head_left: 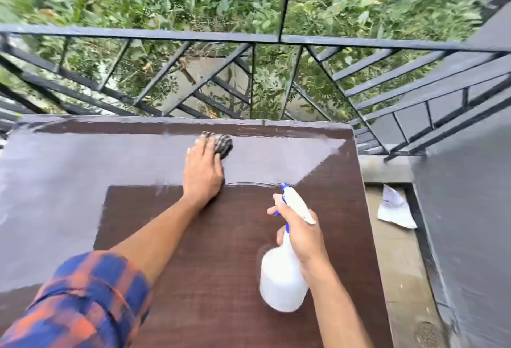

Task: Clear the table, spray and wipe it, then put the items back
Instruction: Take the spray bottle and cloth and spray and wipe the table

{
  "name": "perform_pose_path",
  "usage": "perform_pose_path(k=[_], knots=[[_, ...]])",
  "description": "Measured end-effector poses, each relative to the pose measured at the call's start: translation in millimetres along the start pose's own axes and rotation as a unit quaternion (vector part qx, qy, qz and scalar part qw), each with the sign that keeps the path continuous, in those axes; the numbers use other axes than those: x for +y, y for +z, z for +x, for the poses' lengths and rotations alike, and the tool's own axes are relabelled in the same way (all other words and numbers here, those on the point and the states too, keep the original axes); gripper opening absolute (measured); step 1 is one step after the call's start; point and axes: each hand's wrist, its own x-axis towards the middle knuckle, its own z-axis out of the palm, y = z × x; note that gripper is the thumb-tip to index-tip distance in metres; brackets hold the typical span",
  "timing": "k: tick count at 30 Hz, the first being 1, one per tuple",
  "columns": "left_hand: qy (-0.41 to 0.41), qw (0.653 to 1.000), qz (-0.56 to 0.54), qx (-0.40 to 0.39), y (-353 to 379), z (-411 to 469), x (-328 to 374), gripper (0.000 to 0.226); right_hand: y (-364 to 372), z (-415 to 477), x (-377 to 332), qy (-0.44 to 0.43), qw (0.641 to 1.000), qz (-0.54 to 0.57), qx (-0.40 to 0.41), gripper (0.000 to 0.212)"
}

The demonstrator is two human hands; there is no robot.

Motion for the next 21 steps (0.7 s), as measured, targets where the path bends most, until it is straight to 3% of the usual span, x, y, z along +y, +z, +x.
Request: perform_pose_path(k=[6,13,16,21], knots=[[-0.142,0.987,0.007,0.07,-39.4,-67.0,-68.8,0.052,35.0,-14.4,7.0,0.009,0.997,-0.032,-0.068,0.014],[-0.262,0.957,-0.029,0.121,-17.5,-100.1,-14.0,0.054,23.9,-33.8,22.6,0.015,0.996,-0.035,-0.083,0.011],[-0.246,0.963,-0.046,0.097,-0.1,-102.5,26.7,0.056,3.2,-38.1,30.1,0.022,0.997,-0.035,-0.065,0.012],[-0.129,0.991,-0.029,0.021,40.3,-106.8,109.0,0.058,-45.3,-41.7,36.9,0.029,0.999,-0.013,-0.022,0.011]])
